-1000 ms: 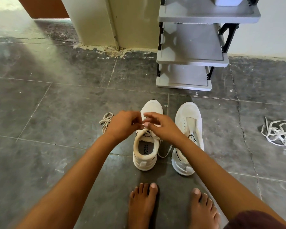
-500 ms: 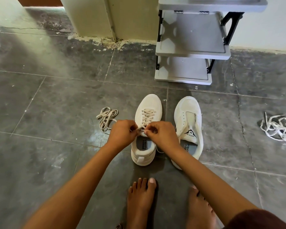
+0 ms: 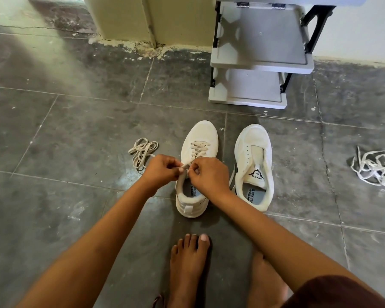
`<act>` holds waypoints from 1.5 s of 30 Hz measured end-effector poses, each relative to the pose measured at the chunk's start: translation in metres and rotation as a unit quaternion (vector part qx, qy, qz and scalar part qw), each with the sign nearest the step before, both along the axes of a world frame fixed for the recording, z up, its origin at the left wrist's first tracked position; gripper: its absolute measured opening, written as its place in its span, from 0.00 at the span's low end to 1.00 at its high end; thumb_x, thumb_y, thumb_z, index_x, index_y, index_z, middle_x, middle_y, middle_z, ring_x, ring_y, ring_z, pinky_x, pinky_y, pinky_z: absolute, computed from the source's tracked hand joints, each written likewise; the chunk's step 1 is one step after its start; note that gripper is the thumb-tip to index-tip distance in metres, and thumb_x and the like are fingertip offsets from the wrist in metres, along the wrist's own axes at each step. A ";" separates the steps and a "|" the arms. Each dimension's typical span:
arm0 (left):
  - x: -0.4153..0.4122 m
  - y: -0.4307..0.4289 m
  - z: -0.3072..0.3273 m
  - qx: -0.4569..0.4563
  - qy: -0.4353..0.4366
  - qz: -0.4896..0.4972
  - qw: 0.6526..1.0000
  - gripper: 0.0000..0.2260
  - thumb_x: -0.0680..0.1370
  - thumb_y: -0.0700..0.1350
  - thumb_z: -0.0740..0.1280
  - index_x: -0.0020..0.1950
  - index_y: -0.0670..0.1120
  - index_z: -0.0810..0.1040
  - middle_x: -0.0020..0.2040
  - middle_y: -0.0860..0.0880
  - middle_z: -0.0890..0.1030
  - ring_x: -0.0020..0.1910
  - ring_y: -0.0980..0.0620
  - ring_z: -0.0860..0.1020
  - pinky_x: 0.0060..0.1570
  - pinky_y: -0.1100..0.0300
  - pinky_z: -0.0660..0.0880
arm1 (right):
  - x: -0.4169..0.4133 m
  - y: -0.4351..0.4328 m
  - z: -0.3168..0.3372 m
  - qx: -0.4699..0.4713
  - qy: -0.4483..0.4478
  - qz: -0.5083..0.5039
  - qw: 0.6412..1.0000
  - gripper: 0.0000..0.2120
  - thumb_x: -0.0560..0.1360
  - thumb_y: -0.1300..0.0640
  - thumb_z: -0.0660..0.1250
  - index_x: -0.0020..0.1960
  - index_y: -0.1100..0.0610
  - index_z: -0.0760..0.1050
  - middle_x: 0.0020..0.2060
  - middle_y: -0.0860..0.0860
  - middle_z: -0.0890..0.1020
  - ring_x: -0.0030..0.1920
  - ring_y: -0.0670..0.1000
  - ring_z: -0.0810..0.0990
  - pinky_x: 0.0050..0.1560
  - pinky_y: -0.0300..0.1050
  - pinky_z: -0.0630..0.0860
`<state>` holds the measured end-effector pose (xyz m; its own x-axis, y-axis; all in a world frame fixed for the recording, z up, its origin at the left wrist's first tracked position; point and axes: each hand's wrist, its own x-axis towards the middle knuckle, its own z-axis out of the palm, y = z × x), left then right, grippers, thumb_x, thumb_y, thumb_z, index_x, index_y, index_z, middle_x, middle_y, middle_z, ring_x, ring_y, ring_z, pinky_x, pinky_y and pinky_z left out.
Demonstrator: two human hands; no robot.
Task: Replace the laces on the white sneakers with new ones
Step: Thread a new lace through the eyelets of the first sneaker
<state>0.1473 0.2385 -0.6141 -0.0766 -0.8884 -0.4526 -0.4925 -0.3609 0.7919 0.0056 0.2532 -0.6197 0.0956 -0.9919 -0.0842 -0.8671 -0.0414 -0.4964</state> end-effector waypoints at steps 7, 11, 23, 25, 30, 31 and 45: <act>0.001 0.001 -0.002 0.001 0.011 -0.002 1.000 0.05 0.76 0.35 0.67 0.50 0.35 0.80 0.41 0.40 0.81 0.41 0.50 0.80 0.48 0.58 0.80 | 0.005 0.006 -0.006 0.021 -0.024 -0.054 0.998 0.10 0.76 0.51 0.62 0.49 0.53 0.80 0.45 0.51 0.83 0.48 0.53 0.79 0.41 0.42 0.70; 0.000 0.001 -0.003 -0.006 0.003 -0.005 1.000 0.04 0.76 0.35 0.67 0.49 0.37 0.81 0.41 0.41 0.81 0.41 0.49 0.80 0.49 0.56 0.79 | 0.009 0.011 -0.010 0.019 -0.054 -0.092 0.994 0.07 0.75 0.53 0.63 0.45 0.54 0.78 0.45 0.50 0.82 0.48 0.54 0.78 0.39 0.42 0.66; 0.003 0.000 0.003 -0.028 -0.041 -0.070 0.996 0.12 0.77 0.33 0.60 0.51 0.41 0.82 0.45 0.38 0.83 0.47 0.41 0.82 0.51 0.50 0.80 | 0.017 0.011 -0.018 -0.014 -0.039 -0.112 0.993 0.09 0.76 0.52 0.63 0.48 0.55 0.79 0.46 0.52 0.82 0.47 0.54 0.80 0.40 0.43 0.70; 0.003 -0.001 0.001 -0.032 -0.042 -0.057 0.997 0.09 0.77 0.35 0.62 0.50 0.40 0.82 0.44 0.37 0.83 0.46 0.42 0.82 0.50 0.50 0.80 | 0.018 0.012 -0.018 -0.020 -0.038 -0.110 0.993 0.09 0.77 0.52 0.62 0.49 0.55 0.79 0.47 0.51 0.82 0.47 0.53 0.80 0.41 0.44 0.71; 0.002 -0.007 -0.002 -0.029 -0.025 -0.018 0.999 0.01 0.74 0.40 0.71 0.42 0.43 0.81 0.38 0.44 0.81 0.36 0.51 0.80 0.39 0.61 0.79 | 0.006 0.013 -0.018 -0.037 -0.059 -0.089 0.994 0.10 0.75 0.50 0.67 0.51 0.55 0.75 0.45 0.52 0.82 0.47 0.55 0.80 0.43 0.45 0.71; 0.002 -0.010 -0.002 -0.024 -0.024 -0.020 0.999 0.02 0.73 0.40 0.72 0.41 0.43 0.81 0.36 0.45 0.80 0.35 0.52 0.78 0.38 0.63 0.78 | 0.004 0.013 -0.017 -0.037 -0.074 -0.084 0.993 0.12 0.74 0.50 0.68 0.52 0.56 0.72 0.45 0.52 0.82 0.47 0.56 0.80 0.44 0.48 0.73; -0.013 0.004 -0.015 -0.199 -0.210 -0.038 0.957 0.04 0.79 0.40 0.60 0.48 0.41 0.72 0.45 0.42 0.81 0.46 0.41 0.78 0.43 0.48 0.74 | -0.030 0.012 -0.041 -0.064 0.042 0.073 0.994 0.31 0.76 0.48 0.64 0.75 0.54 0.58 0.73 0.50 0.63 0.75 0.50 0.54 0.73 0.44 0.45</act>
<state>0.1340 0.2430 -0.6289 -0.0330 -0.9958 -0.0848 -0.8099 -0.0231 0.5861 -0.0245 0.2651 -0.6608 0.2380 -0.9709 0.0282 -0.8850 -0.2287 -0.4056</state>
